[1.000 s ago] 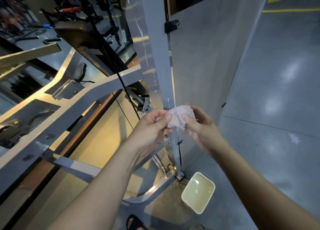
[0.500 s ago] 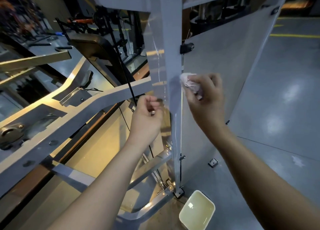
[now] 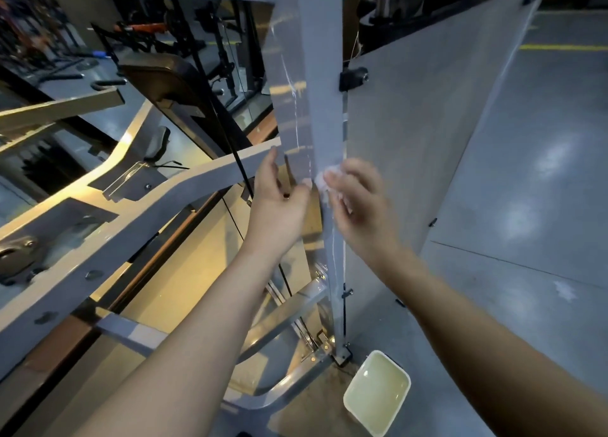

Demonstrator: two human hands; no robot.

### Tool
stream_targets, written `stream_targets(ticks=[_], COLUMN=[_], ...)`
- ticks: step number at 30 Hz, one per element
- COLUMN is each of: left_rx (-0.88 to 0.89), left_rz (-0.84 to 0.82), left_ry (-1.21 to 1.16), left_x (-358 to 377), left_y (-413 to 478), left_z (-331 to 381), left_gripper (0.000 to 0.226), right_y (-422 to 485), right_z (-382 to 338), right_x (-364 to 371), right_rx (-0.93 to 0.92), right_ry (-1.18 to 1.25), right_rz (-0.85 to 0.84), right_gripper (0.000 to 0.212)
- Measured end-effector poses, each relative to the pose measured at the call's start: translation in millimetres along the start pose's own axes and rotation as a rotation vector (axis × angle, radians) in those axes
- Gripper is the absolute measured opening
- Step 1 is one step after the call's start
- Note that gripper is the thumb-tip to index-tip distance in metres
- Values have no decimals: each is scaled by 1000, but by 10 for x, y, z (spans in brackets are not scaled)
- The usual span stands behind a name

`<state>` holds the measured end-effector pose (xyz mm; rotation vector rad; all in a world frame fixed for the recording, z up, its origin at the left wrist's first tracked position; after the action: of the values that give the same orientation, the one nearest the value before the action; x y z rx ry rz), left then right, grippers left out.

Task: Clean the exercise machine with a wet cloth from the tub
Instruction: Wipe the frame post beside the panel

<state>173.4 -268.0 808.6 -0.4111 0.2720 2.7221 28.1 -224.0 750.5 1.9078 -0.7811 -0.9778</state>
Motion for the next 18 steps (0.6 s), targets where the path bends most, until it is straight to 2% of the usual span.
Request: stream_targets(ticks=[2,3,5,7,10,12,15,18], left_rx=[-21,-33,-47,-42,-43,-31,13,39], left_rz=[-11,-20,-44,-72,-92,-97,-100,-81], left_ry=[-30,-19,1,-40,-67,-54,-23,-41], left_x=[7,16,40,61,53,22,-2,19], left_y=[66,100,147,166,145,154,211,237], left_z=[16,19,42,58,68,64,18,-26], left_gripper=[70,71,70,71,65,66,78,92], right_y=[-287,-293,-36,413,661,330,-195,-1], right_z=[79,96,43,-69,-170,-86,56,50], right_x=[-30,-52,-101,-189,-191,-107,-64,-138], right_rx=[94,115,95,54,-25,-20,125,103], right_ry=[-15,-21,1,-10,-15,3,-37,8], right_rz=[-152,-173,-106,40,154,92,-105,-100], right_gripper=[38,38,27,13,22,33,43,31])
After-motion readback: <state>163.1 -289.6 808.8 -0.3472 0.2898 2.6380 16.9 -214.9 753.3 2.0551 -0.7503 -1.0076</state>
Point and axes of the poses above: each hand's wrist, its own y-axis towards the middle knuckle, its own x-axis out of the palm, z = x × y, the point moved 1 cm from there along y, towards the middle knuckle, and after that the axes turned 1 degree about -z, right-handed, at the moved point
